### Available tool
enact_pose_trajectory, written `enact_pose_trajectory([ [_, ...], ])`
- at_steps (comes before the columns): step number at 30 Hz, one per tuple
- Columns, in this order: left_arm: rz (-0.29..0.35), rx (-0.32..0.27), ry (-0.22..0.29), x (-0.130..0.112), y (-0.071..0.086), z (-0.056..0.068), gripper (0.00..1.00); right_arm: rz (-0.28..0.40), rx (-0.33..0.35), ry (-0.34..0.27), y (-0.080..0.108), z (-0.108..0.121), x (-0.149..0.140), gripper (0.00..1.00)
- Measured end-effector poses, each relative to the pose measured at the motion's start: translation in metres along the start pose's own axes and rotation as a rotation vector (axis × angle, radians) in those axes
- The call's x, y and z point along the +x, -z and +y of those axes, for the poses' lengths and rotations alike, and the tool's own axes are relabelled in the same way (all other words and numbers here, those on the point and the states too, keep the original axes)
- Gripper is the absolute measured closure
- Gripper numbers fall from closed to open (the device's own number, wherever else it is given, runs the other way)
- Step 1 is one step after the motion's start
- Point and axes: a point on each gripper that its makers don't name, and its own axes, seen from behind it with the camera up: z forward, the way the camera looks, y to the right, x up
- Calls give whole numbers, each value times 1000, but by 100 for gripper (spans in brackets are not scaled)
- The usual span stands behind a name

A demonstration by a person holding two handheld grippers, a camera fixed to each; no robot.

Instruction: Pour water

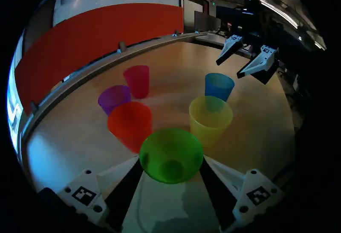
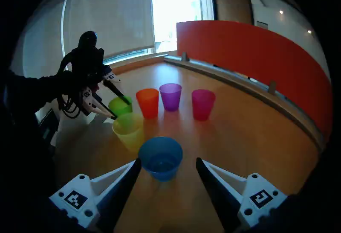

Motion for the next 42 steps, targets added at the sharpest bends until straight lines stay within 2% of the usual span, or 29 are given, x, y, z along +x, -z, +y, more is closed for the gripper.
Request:
enact_pose_trajectory([
  [17,11,13,20,2,11,-4,14,-29,18,13,-18,-7,-14,1],
  [36,32,27,33,3,21,-6,14,-43,24,54,-54,-14,-18,1],
  [42,42,25,45,4,23,-4,14,-43,15,61,-57,-12,-18,8],
])
